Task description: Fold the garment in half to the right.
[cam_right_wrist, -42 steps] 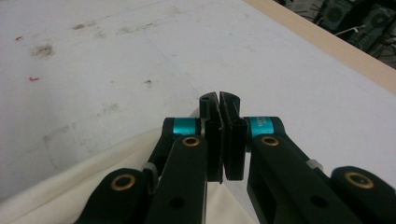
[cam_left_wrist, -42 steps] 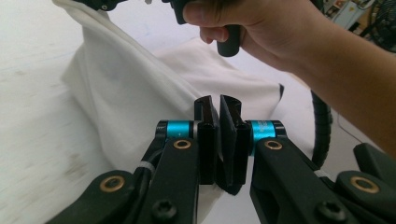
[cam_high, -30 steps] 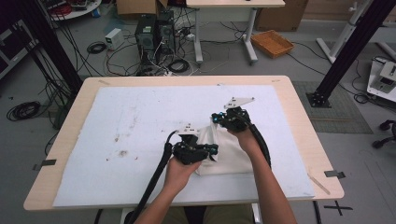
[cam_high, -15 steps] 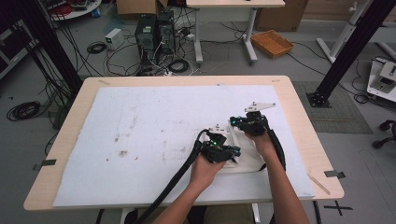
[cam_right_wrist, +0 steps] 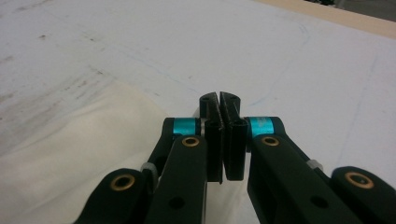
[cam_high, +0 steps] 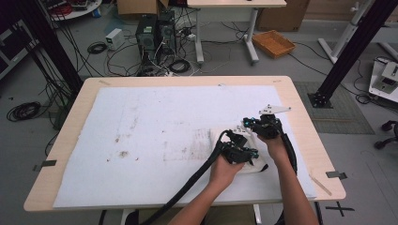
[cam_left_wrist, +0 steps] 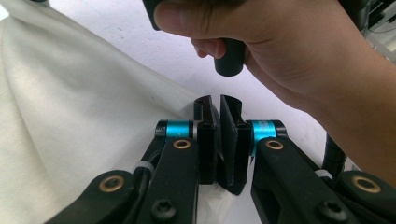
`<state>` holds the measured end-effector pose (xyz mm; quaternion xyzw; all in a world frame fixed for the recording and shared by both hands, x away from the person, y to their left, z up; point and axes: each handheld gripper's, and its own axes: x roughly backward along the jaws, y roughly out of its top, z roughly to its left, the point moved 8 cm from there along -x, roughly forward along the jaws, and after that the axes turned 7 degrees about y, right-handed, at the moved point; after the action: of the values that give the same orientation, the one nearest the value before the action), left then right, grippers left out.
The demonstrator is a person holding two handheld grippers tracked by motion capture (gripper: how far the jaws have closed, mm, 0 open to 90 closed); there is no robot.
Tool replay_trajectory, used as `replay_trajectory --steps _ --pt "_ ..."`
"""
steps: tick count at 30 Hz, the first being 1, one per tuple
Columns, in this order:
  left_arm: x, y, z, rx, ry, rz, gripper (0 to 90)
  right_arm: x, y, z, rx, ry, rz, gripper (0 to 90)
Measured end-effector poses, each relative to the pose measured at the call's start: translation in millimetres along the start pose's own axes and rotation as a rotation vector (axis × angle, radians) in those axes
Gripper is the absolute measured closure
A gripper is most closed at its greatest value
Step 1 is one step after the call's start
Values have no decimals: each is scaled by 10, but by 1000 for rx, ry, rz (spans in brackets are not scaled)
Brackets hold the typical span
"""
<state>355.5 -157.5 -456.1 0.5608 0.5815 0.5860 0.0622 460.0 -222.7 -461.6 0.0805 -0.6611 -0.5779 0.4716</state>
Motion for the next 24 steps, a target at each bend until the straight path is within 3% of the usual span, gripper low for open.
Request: replay_trajectory --steps 2,4,6,11,15,18,20,24 --pt "46 2 25 -25 19 -25 731 40 -31 -23 -9 -12 -3 873" --pt "159 5 109 -43 53 -75 615 96 -68 -72 -39 -49 -4 678" --pt "318 -15 256 -55 100 -127 505 186 -109 -124 -78 -76 -10 588" --pt "762 -180 742 -54 208 -222 340 482 -200 -125 -89 -134 -58 554" --pt "1097 -375 1115 -31 269 -271 287 642 -348 83 -71 -86 -52 578" --pt "1325 -539 1356 -5 321 -269 287 679 -525 340 -74 12 37 595" --pt "1456 -637 1457 6 333 -270 287 709 -622 495 -69 60 80 624" --pt "1676 -801 1598 11 357 -271 287 720 -800 641 -63 61 157 766"
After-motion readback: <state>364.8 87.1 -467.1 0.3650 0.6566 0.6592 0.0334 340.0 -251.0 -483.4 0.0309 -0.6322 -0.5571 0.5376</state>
